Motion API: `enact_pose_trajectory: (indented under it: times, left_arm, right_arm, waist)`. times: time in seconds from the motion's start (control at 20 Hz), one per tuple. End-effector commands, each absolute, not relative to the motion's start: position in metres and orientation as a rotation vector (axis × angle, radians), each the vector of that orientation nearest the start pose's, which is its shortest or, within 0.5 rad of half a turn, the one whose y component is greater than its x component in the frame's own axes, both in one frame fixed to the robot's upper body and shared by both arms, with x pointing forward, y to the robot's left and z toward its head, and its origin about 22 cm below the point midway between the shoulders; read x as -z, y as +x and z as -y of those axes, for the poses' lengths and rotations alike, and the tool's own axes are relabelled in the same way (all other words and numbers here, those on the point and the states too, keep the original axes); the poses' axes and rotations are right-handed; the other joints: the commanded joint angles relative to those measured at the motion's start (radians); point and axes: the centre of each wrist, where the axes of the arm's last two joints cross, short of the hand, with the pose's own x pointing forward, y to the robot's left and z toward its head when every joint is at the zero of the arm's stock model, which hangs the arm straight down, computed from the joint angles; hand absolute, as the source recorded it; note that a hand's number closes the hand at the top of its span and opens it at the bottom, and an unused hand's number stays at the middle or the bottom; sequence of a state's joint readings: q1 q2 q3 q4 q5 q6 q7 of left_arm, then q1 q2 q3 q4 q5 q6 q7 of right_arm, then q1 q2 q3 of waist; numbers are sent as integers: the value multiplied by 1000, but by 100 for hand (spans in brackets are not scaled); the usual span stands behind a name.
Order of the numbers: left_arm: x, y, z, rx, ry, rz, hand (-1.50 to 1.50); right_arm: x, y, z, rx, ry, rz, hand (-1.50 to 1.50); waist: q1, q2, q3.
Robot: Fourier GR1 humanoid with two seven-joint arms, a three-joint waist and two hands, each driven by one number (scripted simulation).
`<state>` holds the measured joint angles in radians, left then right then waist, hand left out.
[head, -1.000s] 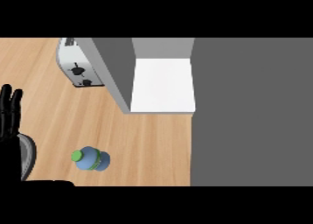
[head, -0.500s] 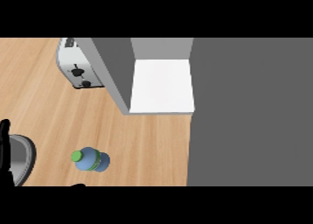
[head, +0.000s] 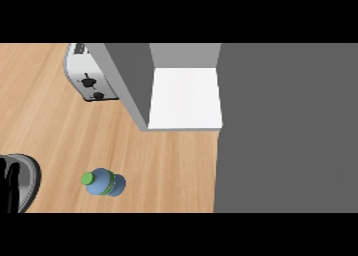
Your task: Pick up the bottled water, place it into the cabinet and close the cabinet
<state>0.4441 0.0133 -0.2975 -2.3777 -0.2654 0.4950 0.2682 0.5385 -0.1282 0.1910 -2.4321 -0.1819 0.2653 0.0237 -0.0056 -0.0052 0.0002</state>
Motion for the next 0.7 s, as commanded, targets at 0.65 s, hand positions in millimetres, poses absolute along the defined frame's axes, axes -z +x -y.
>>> enact_pose_trajectory:
  times: [0.65]
  left_arm:
    - [-13, 130, -231, -472, 298, 1520, -150]
  right_arm:
    - [-145, 51, 232, -225, 304, 1941, -150]
  waist:
    - [-11, -1, -3]
